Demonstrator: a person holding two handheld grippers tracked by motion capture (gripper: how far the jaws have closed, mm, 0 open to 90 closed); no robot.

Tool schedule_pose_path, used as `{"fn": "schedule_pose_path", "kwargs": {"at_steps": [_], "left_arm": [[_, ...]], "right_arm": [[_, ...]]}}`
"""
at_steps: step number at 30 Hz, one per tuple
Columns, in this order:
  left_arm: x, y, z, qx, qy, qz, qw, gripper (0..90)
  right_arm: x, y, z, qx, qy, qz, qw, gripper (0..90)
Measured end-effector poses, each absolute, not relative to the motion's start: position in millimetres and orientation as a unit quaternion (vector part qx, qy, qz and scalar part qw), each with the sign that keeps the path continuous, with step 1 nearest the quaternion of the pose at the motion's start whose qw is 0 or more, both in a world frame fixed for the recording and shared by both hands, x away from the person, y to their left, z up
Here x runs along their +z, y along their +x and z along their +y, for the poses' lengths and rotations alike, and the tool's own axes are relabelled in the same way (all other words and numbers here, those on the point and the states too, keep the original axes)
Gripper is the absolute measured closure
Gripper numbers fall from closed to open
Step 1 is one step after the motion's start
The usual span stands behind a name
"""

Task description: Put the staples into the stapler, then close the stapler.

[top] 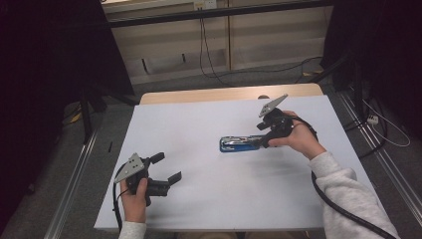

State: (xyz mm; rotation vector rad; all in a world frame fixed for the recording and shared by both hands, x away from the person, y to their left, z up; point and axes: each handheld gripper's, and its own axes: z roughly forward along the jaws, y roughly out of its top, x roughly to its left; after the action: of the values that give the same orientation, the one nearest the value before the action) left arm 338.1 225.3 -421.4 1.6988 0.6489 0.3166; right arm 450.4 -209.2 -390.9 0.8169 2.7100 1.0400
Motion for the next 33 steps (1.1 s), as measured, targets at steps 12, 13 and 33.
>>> {"fn": "schedule_pose_path", "kwargs": {"at_steps": [12,13,33], "left_arm": [[-421,349,208,0.12,0.74,0.277,0.601,1.5],[-421,350,206,0.12,0.739,0.281,0.601,1.5],[-421,377,154,0.112,0.754,0.281,0.583,1.7]], "right_arm": [[-394,438,-232,0.363,0.305,0.877,0.078,14.5],[-395,434,-236,0.37,0.303,0.875,0.08,14.1],[-399,410,-286,0.383,0.363,0.843,0.108,11.1]]}}
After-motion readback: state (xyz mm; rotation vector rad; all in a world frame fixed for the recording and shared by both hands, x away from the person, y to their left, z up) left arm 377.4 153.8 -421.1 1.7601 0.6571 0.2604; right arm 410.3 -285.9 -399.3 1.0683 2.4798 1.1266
